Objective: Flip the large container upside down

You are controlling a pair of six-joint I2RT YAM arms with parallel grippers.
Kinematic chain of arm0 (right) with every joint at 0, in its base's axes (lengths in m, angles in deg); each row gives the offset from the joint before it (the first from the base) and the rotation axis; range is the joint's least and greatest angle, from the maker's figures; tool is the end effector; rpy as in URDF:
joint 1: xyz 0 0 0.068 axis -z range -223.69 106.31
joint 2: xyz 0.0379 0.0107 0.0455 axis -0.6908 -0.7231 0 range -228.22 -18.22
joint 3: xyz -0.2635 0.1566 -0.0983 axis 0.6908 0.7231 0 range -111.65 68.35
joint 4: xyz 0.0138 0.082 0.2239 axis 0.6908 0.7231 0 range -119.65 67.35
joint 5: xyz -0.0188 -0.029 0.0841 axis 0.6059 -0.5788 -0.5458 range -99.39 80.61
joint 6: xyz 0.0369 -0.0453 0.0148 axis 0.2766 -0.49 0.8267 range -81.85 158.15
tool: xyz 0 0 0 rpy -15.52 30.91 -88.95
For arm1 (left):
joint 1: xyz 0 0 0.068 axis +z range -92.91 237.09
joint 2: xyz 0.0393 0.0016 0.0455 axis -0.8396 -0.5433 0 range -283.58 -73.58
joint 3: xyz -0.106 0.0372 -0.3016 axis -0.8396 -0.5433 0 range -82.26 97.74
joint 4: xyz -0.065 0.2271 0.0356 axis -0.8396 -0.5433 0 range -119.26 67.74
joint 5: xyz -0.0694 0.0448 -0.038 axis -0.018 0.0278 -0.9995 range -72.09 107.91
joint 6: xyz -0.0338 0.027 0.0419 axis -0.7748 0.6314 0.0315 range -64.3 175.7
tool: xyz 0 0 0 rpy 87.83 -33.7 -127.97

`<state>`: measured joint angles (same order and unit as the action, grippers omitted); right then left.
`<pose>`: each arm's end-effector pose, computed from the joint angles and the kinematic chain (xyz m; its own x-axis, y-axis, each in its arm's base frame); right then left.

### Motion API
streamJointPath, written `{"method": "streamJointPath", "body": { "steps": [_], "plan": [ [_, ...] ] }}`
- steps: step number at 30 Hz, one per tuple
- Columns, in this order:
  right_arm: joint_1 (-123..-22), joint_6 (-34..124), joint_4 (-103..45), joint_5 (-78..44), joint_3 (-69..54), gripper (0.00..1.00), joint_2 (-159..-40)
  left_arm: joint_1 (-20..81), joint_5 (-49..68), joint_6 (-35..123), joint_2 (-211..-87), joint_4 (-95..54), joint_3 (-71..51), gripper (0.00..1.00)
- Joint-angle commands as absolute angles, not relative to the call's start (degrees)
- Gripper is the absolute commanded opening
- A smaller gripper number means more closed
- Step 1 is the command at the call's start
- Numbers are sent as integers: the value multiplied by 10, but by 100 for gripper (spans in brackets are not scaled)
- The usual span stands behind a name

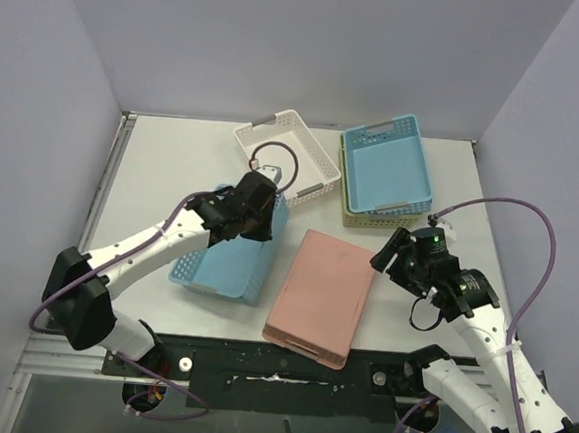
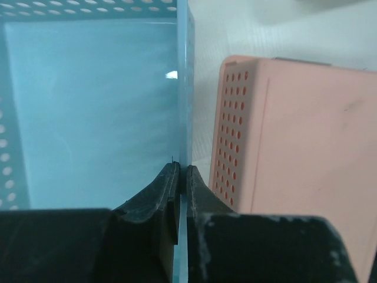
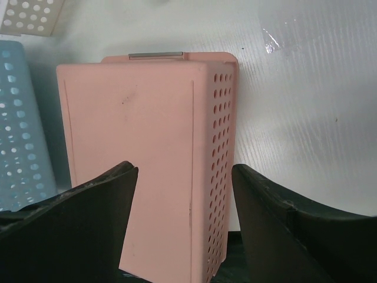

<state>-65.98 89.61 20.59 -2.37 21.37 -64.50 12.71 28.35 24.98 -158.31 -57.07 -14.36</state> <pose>0.0941 0.0327 0.3135 -0.6756 0.5621 -0.4771 0.3619 0.8166 0.4496 0.2149 -0.1991 0.3277 -0.7921 0.0723 -0.6061 0.2360 0.9520 -0.1949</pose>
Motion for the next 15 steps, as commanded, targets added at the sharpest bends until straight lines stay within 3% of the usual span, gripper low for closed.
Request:
{"method": "streamJointPath", "body": {
  "steps": [1, 8, 11, 15],
  "plan": [
    [-664, 899, 187, -7, 195, 67, -643, 161, 235, 276, -1518, -581, -79, 0],
    [-664, 899, 191, -2, 192, 67, -641, 288, -27, 248, -1455, -540, -61, 0],
    [-664, 899, 185, -3, 194, 67, -645, 349, -175, 186, -1441, -473, -99, 0],
    [-664, 901, 178, -9, 194, 67, -651, 383, -288, 88, -1434, -344, -196, 0]
  ]
}}
